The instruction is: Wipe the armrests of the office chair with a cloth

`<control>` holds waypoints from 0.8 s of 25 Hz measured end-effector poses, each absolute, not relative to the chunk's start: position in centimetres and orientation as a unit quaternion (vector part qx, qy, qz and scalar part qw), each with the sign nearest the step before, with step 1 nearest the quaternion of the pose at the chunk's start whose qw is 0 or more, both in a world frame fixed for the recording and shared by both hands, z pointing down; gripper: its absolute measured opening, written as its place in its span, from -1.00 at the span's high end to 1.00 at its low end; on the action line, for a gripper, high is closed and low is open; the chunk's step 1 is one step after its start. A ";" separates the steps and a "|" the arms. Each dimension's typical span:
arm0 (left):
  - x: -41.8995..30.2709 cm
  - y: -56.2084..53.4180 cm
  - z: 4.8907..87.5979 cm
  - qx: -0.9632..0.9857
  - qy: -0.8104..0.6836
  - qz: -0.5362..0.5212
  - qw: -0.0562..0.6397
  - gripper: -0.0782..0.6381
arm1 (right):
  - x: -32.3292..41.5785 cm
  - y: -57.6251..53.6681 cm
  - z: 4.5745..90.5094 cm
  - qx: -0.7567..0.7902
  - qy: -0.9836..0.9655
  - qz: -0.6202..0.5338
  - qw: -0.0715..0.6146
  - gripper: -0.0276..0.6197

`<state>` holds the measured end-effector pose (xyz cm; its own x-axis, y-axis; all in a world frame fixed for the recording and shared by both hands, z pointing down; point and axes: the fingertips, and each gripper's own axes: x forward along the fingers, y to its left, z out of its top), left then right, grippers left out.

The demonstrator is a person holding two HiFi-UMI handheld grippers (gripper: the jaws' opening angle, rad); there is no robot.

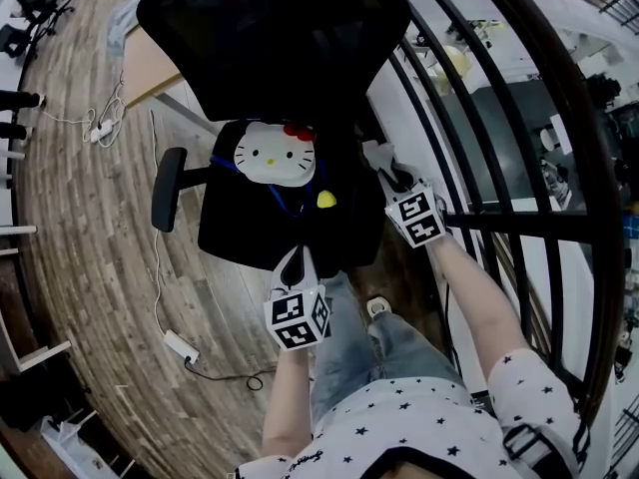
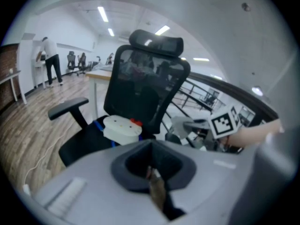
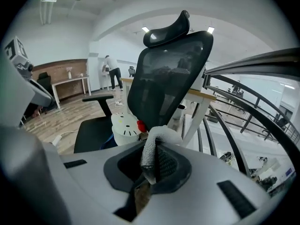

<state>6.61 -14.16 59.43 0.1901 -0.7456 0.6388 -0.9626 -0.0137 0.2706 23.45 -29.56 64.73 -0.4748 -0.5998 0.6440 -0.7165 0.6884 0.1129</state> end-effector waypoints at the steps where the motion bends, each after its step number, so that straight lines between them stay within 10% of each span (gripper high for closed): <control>1: 6.7 -14.2 59.7 0.694 -0.615 0.163 0.339 0.77 | 23.3 -29.6 65.3 0.380 -0.854 0.083 0.347 0.83; 20: 6.8 -14.2 60.4 0.690 -0.611 0.160 0.353 0.77 | 21.5 -27.7 71.8 0.328 -0.838 0.128 0.417 0.83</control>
